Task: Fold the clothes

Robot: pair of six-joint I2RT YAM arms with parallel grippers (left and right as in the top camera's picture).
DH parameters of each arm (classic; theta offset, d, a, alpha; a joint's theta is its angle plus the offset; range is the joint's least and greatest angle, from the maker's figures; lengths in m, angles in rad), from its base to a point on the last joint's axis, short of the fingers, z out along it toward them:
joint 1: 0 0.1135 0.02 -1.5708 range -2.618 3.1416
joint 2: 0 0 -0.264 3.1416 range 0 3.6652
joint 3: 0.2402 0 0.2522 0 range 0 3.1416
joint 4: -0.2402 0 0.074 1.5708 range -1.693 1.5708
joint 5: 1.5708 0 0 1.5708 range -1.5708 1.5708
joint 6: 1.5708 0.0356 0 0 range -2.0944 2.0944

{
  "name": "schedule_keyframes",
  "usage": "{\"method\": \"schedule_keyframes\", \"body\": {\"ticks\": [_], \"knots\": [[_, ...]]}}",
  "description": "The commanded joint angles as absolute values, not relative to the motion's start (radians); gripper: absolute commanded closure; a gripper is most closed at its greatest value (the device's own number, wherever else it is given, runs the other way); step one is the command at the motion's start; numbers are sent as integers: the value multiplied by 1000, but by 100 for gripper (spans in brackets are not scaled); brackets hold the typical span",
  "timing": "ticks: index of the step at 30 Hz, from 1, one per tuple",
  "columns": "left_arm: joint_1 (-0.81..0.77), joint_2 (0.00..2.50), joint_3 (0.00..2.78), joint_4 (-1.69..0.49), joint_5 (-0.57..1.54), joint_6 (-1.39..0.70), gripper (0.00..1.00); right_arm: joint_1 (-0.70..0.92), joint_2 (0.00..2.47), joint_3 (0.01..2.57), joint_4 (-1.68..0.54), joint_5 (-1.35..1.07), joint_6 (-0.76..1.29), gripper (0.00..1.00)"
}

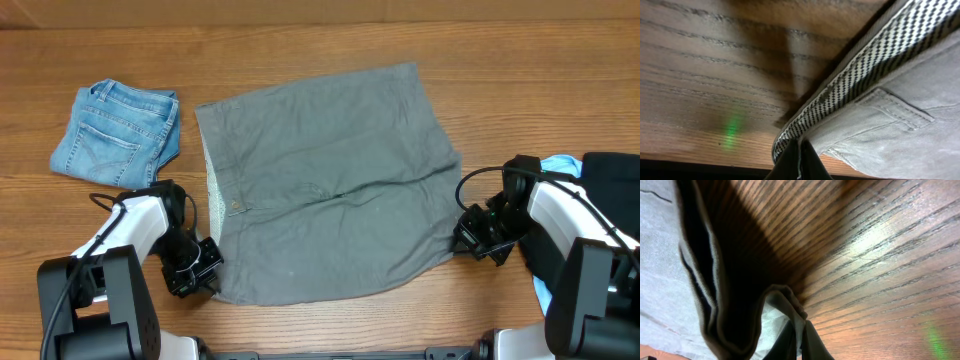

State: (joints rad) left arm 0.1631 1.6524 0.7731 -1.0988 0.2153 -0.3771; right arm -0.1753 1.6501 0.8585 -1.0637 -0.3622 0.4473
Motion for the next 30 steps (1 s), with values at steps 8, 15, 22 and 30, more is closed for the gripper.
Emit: {"method": "schedule_keyframes", "body": {"ticks": [8,15,22,30], "knots": [[158,1642,884,-1184,281,-340,96,-179,1600,894,-1088,-368,429,96],[157,1430,1051,-1336,316,-307,96,-179,1366,1138,-1354,-300,416,96],[157,1129,1058,-1443,311,-308,96,-179,1280,1443,-1578,-217,433,96],[157,859,1058,-1515,303,-396,96,-179,1280,1665,-1674,-211,449,96]]}}
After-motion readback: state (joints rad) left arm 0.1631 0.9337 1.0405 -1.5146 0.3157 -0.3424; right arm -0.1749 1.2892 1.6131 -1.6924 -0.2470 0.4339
